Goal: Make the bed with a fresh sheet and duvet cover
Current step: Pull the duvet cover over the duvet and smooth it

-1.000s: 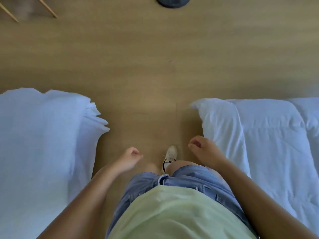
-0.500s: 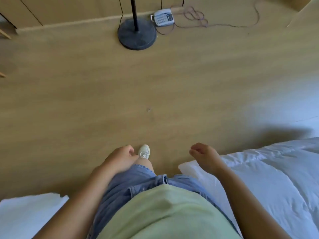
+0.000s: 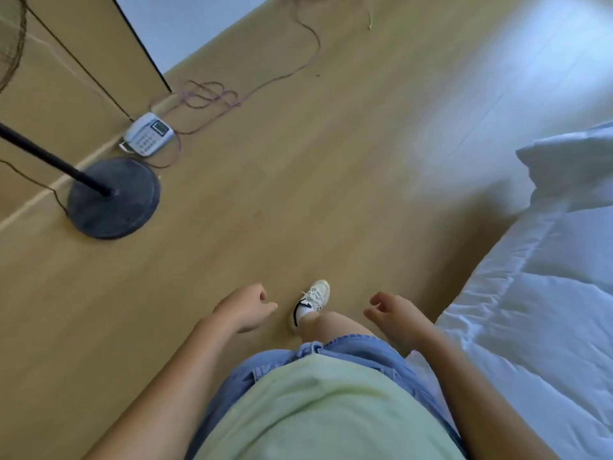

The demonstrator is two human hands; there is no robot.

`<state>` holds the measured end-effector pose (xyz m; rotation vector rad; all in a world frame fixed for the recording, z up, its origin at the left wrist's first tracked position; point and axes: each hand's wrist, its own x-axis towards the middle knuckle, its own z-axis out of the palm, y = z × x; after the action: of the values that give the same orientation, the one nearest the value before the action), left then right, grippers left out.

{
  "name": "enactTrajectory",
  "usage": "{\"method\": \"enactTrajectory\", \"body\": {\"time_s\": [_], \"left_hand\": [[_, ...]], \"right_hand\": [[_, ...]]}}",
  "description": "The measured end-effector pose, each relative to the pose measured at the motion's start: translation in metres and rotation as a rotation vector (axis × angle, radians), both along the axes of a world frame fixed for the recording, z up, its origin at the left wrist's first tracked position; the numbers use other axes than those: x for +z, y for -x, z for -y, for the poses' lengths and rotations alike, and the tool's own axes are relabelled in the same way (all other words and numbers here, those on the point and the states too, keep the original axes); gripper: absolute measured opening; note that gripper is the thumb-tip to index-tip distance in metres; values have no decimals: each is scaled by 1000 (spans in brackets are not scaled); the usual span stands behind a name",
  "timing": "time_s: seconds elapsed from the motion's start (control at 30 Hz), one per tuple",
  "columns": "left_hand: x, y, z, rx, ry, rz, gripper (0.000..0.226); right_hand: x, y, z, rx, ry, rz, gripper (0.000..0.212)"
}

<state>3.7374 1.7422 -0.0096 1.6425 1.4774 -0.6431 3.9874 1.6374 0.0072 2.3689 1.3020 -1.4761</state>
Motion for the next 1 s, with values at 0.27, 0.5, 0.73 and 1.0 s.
{"method": "enactTrajectory", "body": {"time_s": [0.27, 0.5, 0.73, 1.0], "left_hand": [[28, -181, -210, -284, -95, -13, 43], [12, -363, -356, -345, 25, 95, 23], [22, -576, -489, -726, 27, 102, 26], [18, -856, -522, -1027, 24, 108, 29]], "right_hand": [[24, -151, -159, -217, -101, -8, 31], [10, -296, -271, -465, -91, -44, 28], [32, -454, -350, -722, -109, 42, 16], [16, -640, -351, -1068, -52, -23, 23]]}}
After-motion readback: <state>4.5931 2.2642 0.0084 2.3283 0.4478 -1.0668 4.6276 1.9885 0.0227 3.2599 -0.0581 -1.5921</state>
